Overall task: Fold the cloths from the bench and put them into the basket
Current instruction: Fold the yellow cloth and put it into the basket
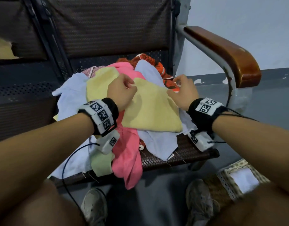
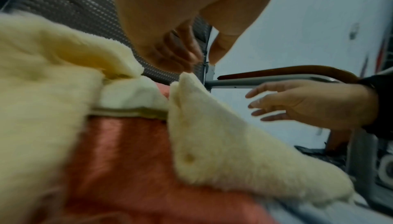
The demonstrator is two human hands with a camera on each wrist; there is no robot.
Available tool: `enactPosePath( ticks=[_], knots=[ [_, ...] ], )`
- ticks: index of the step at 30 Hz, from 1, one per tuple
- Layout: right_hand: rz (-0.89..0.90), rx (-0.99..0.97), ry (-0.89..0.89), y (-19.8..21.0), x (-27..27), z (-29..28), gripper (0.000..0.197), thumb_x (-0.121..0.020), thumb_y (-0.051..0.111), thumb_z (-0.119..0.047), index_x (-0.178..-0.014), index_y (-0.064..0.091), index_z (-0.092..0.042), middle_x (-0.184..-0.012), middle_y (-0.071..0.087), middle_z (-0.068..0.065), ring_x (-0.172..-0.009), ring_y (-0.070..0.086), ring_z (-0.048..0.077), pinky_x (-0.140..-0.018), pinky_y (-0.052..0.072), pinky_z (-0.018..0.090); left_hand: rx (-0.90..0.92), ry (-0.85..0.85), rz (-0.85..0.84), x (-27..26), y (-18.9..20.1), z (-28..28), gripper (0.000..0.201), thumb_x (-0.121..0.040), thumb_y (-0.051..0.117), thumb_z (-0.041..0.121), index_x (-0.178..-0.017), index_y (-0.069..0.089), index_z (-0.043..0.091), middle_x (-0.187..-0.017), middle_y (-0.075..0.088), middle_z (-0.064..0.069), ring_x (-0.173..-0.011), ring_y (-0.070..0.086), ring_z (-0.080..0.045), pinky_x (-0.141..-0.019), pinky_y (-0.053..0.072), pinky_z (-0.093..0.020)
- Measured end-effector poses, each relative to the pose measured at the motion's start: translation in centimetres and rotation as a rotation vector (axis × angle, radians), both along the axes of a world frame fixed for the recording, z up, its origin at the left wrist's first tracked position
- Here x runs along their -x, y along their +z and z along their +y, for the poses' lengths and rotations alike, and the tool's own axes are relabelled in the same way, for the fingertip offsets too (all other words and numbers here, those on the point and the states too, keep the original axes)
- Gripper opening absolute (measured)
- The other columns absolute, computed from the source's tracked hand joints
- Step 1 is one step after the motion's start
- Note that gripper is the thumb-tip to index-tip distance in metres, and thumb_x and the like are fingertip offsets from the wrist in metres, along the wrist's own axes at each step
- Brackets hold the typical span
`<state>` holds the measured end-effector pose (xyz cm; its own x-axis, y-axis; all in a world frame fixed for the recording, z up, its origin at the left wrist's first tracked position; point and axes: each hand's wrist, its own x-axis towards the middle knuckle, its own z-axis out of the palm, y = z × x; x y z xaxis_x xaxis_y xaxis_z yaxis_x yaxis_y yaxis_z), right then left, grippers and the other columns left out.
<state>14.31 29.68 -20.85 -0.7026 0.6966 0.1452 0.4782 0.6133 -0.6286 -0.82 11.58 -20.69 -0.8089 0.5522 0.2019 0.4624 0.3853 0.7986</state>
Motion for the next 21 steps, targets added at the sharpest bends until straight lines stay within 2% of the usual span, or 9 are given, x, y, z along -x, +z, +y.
enactPosePath(
  ticks=[2,4,7,9,12,15,17,19,21],
  knots=[
    [-0.025,-0.118,0.146,-0.2,-1.3,-0.8,0.018,-0.084,0.065,-0.031,-0.101,0.059,-0.027,-0.103,0.061,-0.004,-0.096,0.059,0.018,-0.087,0.050,0.037,0.061,-0.239,-0.044,-1.1,0.0,-1.8,0.009,-0.083,0.071,0.022,-0.090,0.067,0.024,-0.088,0.070,0.006,-0.082,0.064,-0.012,-0.083,0.054,-0.033],
    [-0.166,-0.113,0.342,-0.8,-2.8,-1.9,0.011,-0.086,0.064,-0.038,-0.093,0.066,-0.030,-0.092,0.066,-0.013,-0.087,0.063,0.012,-0.085,0.053,0.035,0.217,-0.438,-0.038,-1.8,-0.7,-3.5,0.025,-0.080,0.078,0.028,-0.104,0.070,0.026,-0.107,0.070,0.009,-0.099,0.065,-0.009,-0.097,0.051,-0.036],
    [-0.391,-0.139,0.543,-2.2,-4.8,-2.8,0.049,-0.085,0.068,-0.052,-0.125,0.065,-0.023,-0.123,0.066,-0.005,-0.114,0.061,0.017,-0.100,0.044,0.028,0.464,-0.580,0.185,-2.3,-1.7,-5.1,0.074,-0.069,0.085,0.035,-0.136,0.055,0.027,-0.138,0.052,0.009,-0.126,0.047,-0.010,-0.110,0.036,-0.030],
    [-0.449,-0.175,0.579,-2.6,-5.6,-2.7,0.068,-0.085,0.070,-0.050,-0.142,0.051,-0.018,-0.143,0.054,0.001,-0.129,0.051,0.019,-0.109,0.038,0.029,0.526,-0.605,0.328,-2.2,-2.0,-5.3,0.080,-0.070,0.082,0.027,-0.142,0.049,0.021,-0.144,0.048,0.000,-0.131,0.043,-0.018,-0.113,0.034,-0.034],
    [-0.438,-0.205,0.570,-2.6,-5.9,-2.6,0.059,-0.091,0.066,-0.035,-0.143,0.050,-0.012,-0.143,0.056,0.007,-0.129,0.053,0.027,-0.106,0.039,0.032,0.441,-0.488,0.396,-1.8,-1.9,-5.4,0.054,-0.077,0.070,0.016,-0.131,0.061,0.019,-0.132,0.062,-0.003,-0.121,0.056,-0.022,-0.106,0.041,-0.036],
    [-0.352,-0.241,0.535,-2.3,-6.2,-2.7,0.028,-0.099,0.053,-0.025,-0.118,0.065,-0.009,-0.099,0.071,0.007,-0.097,0.065,0.032,-0.080,0.045,0.034,0.319,-0.402,0.352,-2.0,-1.3,-5.5,0.028,-0.082,0.062,0.014,-0.109,0.071,0.018,-0.097,0.074,-0.002,-0.087,0.066,-0.019,-0.081,0.053,-0.038],
    [-0.282,-0.229,0.519,-1.6,-6.7,-2.6,0.018,-0.098,0.052,-0.020,-0.103,0.066,-0.011,-0.076,0.064,0.002,-0.077,0.061,0.027,-0.066,0.035,0.030,0.270,-0.382,0.276,-2.1,-0.7,-5.5,0.018,-0.084,0.061,0.019,-0.099,0.071,0.018,-0.086,0.072,-0.001,-0.078,0.064,-0.017,-0.075,0.052,-0.037],
    [-0.221,-0.152,0.493,-0.7,-7.2,-2.4,0.013,-0.095,0.053,-0.016,-0.091,0.063,-0.009,-0.070,0.058,0.002,-0.068,0.053,0.021,-0.065,0.033,0.031,0.231,-0.367,0.212,-2.1,-0.1,-5.5,0.021,-0.082,0.057,0.030,-0.087,0.066,0.012,-0.076,0.067,-0.005,-0.072,0.059,-0.022,-0.071,0.048,-0.042],
    [-0.178,-0.002,0.463,0.2,-7.6,-2.4,0.023,-0.092,0.050,-0.022,-0.086,0.060,-0.001,-0.074,0.058,0.012,-0.070,0.051,0.022,-0.067,0.038,0.038,0.203,-0.349,0.124,-2.2,0.1,-5.4,0.034,-0.080,0.052,0.036,-0.080,0.059,0.002,-0.071,0.060,-0.010,-0.067,0.052,-0.025,-0.068,0.042,-0.045]
  ],
)
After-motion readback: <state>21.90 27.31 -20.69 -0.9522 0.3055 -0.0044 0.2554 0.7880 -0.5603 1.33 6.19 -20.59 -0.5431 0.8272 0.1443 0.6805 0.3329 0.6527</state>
